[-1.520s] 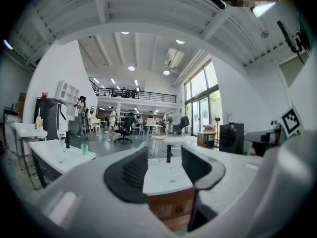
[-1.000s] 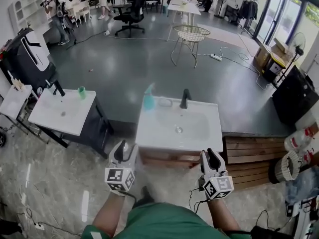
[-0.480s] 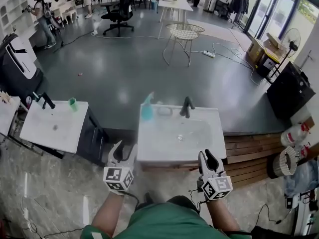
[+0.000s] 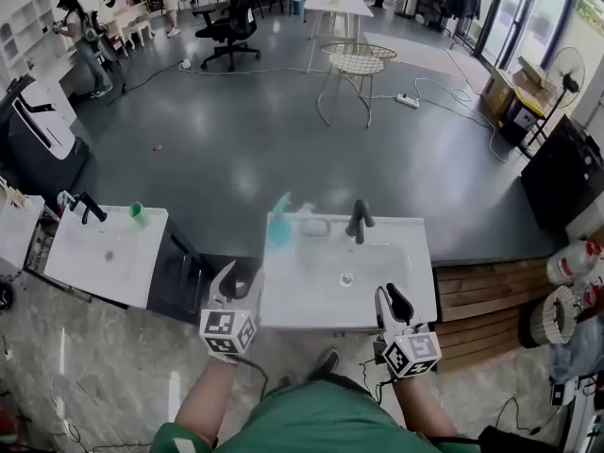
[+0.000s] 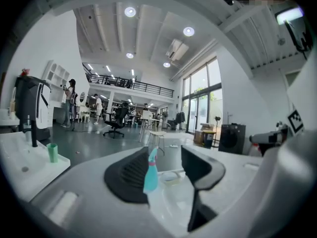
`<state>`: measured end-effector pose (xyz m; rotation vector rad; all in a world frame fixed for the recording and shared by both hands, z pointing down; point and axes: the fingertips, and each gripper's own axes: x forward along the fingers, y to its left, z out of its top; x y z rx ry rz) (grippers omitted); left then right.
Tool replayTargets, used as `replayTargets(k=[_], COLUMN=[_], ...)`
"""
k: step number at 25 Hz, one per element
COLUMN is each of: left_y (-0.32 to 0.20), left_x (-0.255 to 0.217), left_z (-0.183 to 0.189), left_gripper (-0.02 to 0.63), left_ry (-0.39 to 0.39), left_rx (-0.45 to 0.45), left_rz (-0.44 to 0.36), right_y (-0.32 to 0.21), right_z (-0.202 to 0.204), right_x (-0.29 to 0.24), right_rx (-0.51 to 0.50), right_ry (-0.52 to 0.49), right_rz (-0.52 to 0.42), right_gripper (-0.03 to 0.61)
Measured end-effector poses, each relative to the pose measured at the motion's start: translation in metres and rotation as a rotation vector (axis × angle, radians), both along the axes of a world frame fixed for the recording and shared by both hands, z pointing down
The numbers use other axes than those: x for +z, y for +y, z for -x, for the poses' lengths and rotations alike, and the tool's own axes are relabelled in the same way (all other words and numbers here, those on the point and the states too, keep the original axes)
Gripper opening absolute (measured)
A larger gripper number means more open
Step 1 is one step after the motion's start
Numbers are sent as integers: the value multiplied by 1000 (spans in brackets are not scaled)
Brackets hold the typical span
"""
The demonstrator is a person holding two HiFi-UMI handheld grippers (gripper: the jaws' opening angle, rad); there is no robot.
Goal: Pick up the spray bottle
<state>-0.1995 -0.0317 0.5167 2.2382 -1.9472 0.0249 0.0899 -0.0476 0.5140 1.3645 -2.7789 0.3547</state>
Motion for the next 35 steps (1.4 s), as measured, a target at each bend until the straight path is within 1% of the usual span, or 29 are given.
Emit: replayTargets(k=[4, 7, 9, 12, 15, 23, 30, 35], left_y=[-41, -75, -93, -116, -141, -206, -254, -278], left_x=[-1, 3, 5, 9, 18, 45, 89, 113], left_z=[-8, -13, -13, -5, 4, 11, 17, 18], left_gripper=[207, 209, 209, 207, 207, 209, 209, 207], left_ry=[27, 53, 41, -15, -41, -22, -80, -42], left_rx=[-9, -25, -34, -25, -1, 71, 111, 128], left_rz=[15, 23, 34, 66, 86, 110, 159, 162], right_y=[-41, -72, -87, -104, -116, -144, -155, -158], right_z=[-8, -23, -27, -23, -19, -9, -4, -3], right_x=[-7, -3, 2, 11, 22, 51, 78, 93], right_rx=[-42, -47, -58, -65, -41, 60, 138, 174], right_ry=[-17, -31, -36, -26, -22, -2, 19, -9], right_rz=[-16, 0, 20, 52, 75, 148, 210, 257], right_gripper=[89, 89, 89, 89, 89, 89, 89, 89])
